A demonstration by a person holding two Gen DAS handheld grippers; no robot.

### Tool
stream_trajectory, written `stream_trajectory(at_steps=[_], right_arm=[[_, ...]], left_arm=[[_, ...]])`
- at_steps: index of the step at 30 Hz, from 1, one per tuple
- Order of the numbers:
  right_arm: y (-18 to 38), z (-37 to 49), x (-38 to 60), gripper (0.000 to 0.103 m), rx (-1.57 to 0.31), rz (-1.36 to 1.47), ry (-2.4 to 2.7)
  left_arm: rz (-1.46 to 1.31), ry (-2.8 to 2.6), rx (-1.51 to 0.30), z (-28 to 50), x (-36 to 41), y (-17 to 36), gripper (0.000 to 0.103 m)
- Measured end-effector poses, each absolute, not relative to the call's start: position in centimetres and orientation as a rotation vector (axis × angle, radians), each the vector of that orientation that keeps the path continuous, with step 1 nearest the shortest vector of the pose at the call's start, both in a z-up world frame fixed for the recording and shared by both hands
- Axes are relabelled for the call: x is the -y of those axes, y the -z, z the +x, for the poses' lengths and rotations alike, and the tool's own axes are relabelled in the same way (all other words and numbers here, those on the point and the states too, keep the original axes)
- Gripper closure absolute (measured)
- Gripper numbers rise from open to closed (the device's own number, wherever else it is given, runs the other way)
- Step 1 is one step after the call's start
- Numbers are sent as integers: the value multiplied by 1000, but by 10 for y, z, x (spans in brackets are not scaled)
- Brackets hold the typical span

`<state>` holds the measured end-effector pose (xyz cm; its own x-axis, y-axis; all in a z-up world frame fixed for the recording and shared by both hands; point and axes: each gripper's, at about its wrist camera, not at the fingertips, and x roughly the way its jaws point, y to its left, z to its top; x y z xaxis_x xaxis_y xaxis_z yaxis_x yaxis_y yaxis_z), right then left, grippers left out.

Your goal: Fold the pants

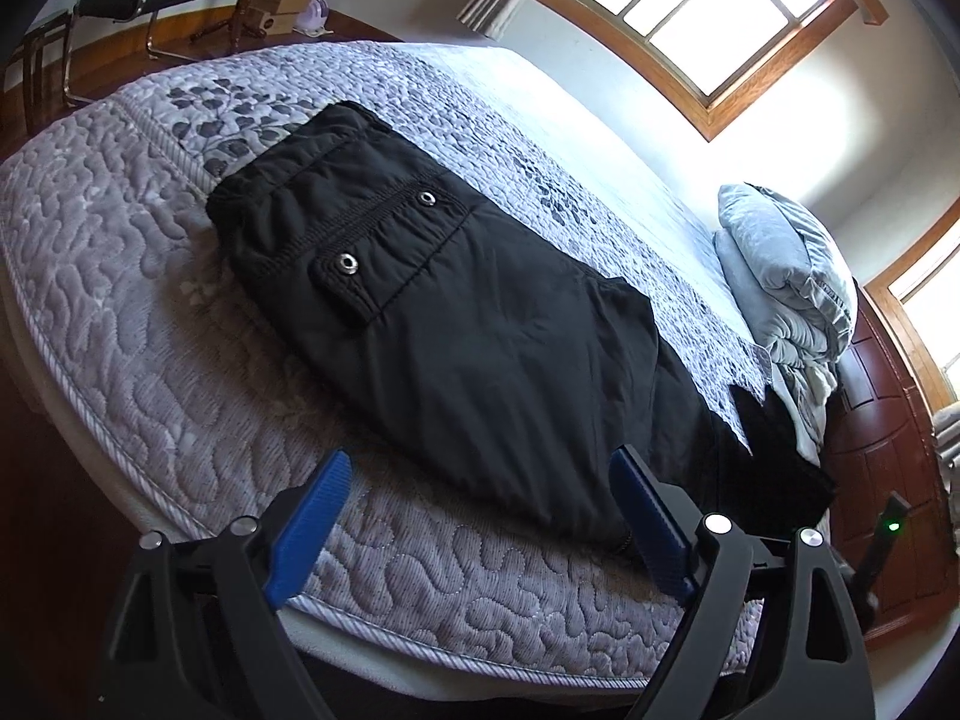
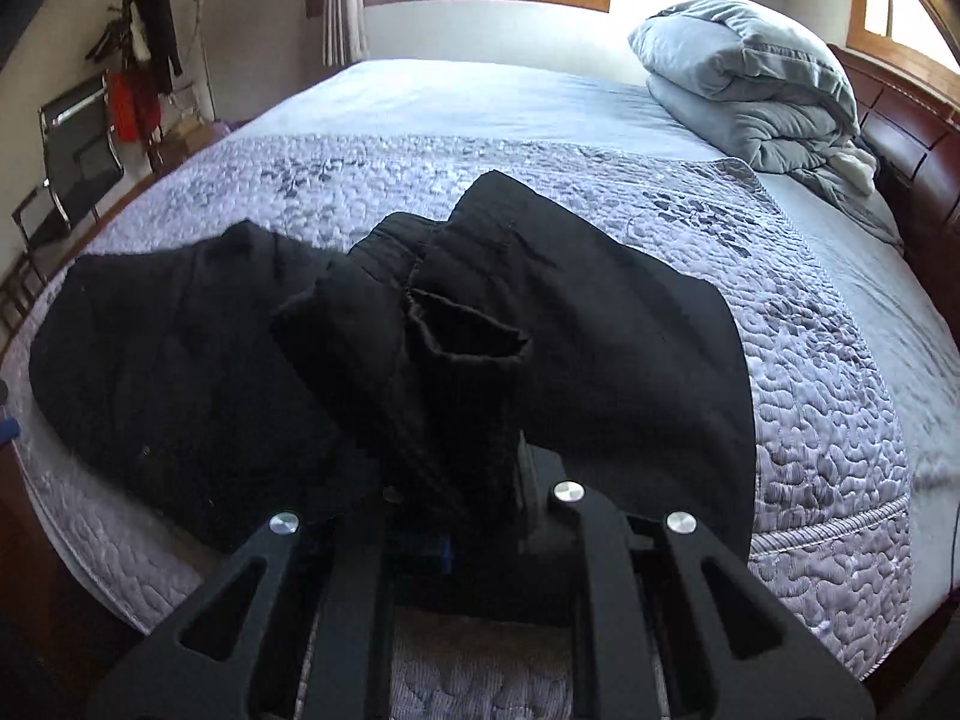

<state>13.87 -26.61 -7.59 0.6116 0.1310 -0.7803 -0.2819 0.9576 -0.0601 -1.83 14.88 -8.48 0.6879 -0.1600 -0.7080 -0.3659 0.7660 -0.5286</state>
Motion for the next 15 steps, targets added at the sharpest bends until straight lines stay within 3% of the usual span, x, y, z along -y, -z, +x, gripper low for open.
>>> stream_trajectory(at_steps=[6,10,13,15], right_arm=[[106,123,234,84,-898,-376,-237],[113,121,236,65,-904,-319,-279],[108,119,247,36,-925,-154,-424],[100,116,258,35,-924,-34,-495]], left_arm=[[-725,-140,-821,-22,-154,89,14],[-741,-138,-833,-20,-154,94,14],[-742,-127,-841,-18,-150,96,14],[-738,-120,-844,-18,-147,97,14]])
